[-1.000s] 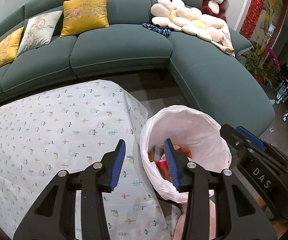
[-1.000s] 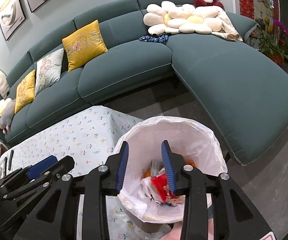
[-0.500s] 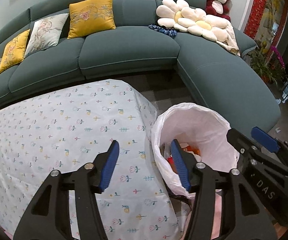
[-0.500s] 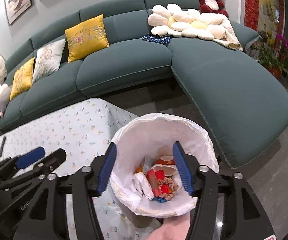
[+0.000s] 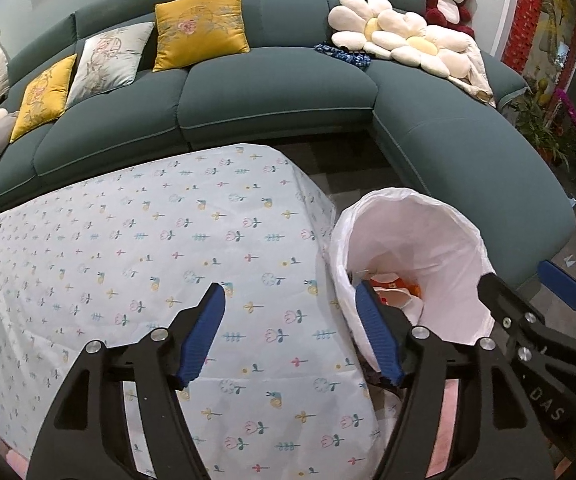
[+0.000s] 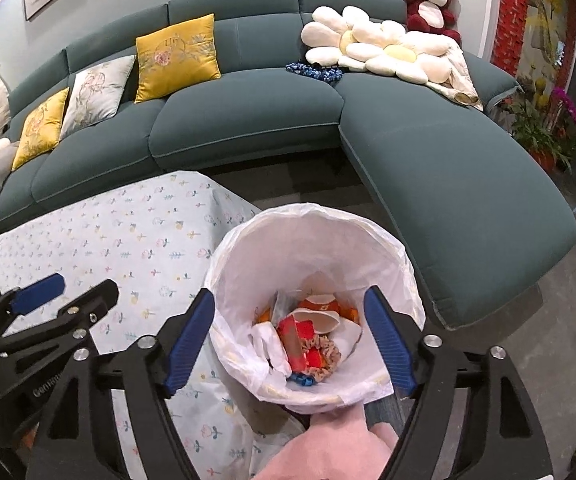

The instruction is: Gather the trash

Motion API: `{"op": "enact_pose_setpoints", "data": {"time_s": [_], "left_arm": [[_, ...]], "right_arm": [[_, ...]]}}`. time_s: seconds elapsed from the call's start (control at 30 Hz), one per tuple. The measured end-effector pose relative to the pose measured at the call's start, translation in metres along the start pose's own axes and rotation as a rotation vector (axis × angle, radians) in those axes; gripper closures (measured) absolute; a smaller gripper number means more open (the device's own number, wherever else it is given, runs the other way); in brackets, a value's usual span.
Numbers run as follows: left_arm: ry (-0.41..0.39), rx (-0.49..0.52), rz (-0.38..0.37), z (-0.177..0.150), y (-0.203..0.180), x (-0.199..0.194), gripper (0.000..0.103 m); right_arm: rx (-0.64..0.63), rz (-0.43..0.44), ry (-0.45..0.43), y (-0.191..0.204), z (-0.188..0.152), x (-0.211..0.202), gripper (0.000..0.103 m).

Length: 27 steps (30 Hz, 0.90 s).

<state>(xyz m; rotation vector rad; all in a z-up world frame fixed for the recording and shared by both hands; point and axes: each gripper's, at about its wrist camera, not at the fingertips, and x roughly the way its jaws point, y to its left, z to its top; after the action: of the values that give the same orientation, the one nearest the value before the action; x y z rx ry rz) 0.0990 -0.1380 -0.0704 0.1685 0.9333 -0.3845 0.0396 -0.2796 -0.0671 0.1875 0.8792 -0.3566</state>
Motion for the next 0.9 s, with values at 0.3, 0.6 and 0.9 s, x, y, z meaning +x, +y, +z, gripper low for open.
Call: {"op": "enact_pose_setpoints", "data": {"time_s": [0.3, 0.6, 0.9], "left_arm": [[-0.008, -0.002, 0.035, -0.013, 0.003, -0.001, 0.031], [-0.005, 0.010, 0.046, -0.021, -0.001, -0.001, 0.025], [0.011, 0.010, 0.036, -0.030, -0.007, 0.001, 0.022]], "right_arm": [[-0.001, -0.027, 0.013, 0.000, -0.017, -0.004, 0.018], [0.023, -0.037, 0.039, -0.006, -0.033, -0.005, 0.012], [0.053, -0.027, 0.052, -0.014, -0.042, -0.005, 0.007]]}}
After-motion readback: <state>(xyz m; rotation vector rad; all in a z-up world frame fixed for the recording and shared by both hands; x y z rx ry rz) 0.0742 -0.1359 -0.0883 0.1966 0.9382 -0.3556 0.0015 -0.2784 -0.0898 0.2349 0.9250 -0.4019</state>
